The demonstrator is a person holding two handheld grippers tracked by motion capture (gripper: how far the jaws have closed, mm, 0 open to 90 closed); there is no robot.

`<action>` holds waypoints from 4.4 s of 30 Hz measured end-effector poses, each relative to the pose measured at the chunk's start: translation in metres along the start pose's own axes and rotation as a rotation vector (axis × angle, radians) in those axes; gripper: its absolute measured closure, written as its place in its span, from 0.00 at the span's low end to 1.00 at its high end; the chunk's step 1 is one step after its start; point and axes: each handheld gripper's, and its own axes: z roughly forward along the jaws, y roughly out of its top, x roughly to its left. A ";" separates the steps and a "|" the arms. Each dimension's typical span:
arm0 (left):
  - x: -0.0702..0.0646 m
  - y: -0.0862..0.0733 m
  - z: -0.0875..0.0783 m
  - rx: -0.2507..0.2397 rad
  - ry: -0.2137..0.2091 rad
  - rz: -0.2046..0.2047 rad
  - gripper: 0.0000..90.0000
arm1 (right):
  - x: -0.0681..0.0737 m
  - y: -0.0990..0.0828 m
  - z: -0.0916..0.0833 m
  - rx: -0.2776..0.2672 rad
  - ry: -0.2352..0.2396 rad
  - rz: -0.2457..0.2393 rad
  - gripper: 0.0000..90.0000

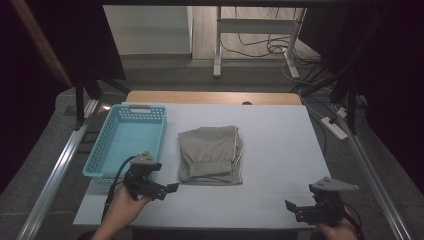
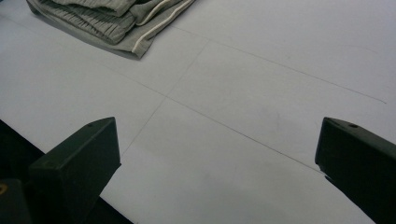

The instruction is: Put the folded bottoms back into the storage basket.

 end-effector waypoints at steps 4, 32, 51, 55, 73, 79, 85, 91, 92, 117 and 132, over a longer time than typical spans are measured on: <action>0.002 0.006 0.010 0.011 0.005 0.004 0.01 | 0.000 0.000 0.000 0.001 0.001 -0.001 0.00; 0.011 0.033 0.067 0.081 0.060 -0.003 0.00 | 0.001 0.000 0.001 0.012 0.005 -0.013 0.00; 0.017 0.041 0.109 0.184 0.131 -0.071 0.02 | 0.002 0.000 0.002 0.021 0.010 -0.026 0.00; 0.022 0.039 0.115 0.205 0.165 -0.101 0.03 | 0.002 0.001 0.002 0.023 0.010 -0.030 0.00; 0.026 0.033 0.126 0.267 0.182 -0.095 0.08 | 0.003 0.001 0.002 0.027 0.012 -0.039 0.00; 0.023 0.033 0.122 0.259 0.147 -0.072 0.31 | 0.003 0.001 0.002 0.030 0.012 -0.045 0.00; 0.021 0.035 0.119 0.262 0.080 -0.053 0.58 | 0.004 0.001 0.003 0.032 0.010 -0.046 0.00; 0.025 0.034 0.118 0.251 0.033 -0.114 0.73 | 0.004 0.001 0.003 0.033 0.012 -0.047 0.00; 0.025 0.034 0.118 0.248 0.031 -0.121 0.73 | 0.004 0.001 0.003 0.033 0.012 -0.047 0.00; 0.018 0.032 0.118 0.226 0.078 -0.054 0.72 | 0.019 0.015 0.000 -0.096 0.084 -0.111 0.00; 0.023 0.029 0.118 0.206 0.048 -0.073 0.72 | 0.028 0.038 0.018 -0.090 0.189 -0.155 0.00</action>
